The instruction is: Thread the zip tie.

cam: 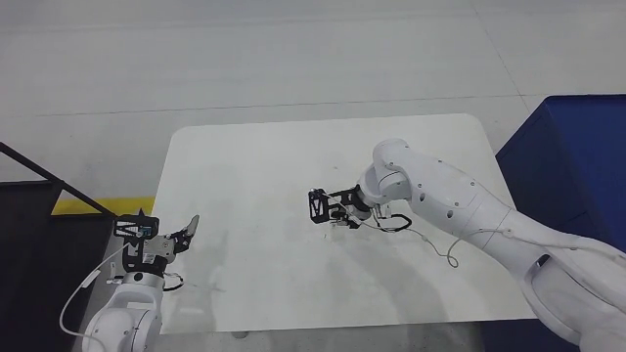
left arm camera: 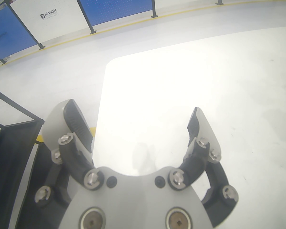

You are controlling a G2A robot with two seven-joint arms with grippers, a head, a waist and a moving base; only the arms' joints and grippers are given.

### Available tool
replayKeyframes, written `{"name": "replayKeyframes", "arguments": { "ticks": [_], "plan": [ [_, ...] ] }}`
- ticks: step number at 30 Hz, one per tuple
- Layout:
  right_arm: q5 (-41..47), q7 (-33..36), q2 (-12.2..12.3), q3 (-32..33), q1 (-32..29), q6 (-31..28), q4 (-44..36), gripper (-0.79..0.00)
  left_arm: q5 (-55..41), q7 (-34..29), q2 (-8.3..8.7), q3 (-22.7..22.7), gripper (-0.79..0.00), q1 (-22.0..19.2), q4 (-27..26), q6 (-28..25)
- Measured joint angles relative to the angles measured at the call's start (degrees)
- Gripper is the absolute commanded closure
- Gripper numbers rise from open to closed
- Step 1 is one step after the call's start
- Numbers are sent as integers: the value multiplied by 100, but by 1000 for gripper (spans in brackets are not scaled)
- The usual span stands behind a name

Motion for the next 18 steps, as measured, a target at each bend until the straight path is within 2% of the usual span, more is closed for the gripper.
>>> {"name": "replayKeyframes", "arguments": {
  "ticks": [5, 9, 18],
  "plan": [
    [210, -135, 4, 32, 41, -135, 71, -102, 0, 0, 0, 0, -785, 0, 0, 0],
    [218, -102, 11, 71, 83, -102, 127, -55, 0, 0, 0, 0, -785, 0, 0, 0],
    [154, -52, -52, 34, 57, -52, 228, -58, 0, 0, 0, 0, -785, 0, 0, 0]
  ]
}}
